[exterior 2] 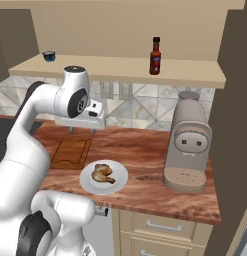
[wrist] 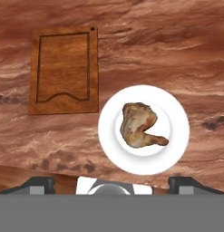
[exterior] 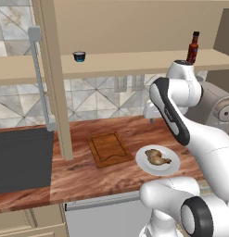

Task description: Pick the chicken drumstick from the plate and place it on the cutting board. Then pick the condiment bottle from the cabinet and place it next to the cutting board.

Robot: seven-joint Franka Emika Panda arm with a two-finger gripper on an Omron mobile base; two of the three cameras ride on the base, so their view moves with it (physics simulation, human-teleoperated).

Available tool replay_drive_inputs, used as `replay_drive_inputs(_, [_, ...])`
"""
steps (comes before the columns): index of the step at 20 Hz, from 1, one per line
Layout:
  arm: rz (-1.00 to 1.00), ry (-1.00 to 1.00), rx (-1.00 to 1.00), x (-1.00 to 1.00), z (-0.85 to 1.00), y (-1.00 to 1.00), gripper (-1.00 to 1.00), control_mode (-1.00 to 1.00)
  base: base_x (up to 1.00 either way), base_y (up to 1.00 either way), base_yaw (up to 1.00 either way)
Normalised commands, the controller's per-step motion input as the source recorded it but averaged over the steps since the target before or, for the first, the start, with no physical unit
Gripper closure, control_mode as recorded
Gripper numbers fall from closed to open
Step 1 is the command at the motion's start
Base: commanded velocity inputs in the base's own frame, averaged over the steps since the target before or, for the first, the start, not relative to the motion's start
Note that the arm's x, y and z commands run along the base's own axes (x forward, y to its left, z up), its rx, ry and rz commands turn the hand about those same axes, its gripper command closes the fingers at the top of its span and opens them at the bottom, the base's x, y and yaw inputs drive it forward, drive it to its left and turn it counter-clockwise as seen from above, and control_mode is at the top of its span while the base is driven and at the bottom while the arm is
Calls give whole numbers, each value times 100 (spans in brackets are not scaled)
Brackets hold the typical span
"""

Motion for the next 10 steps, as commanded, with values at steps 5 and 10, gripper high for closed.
replay_drive_inputs(5, [6,4,-3,-15,-20,-6,-100,-100,0,0,0])
replay_drive_inputs(10, [7,3,-3,-17,-20,-7,-100,-100,0,0,0])
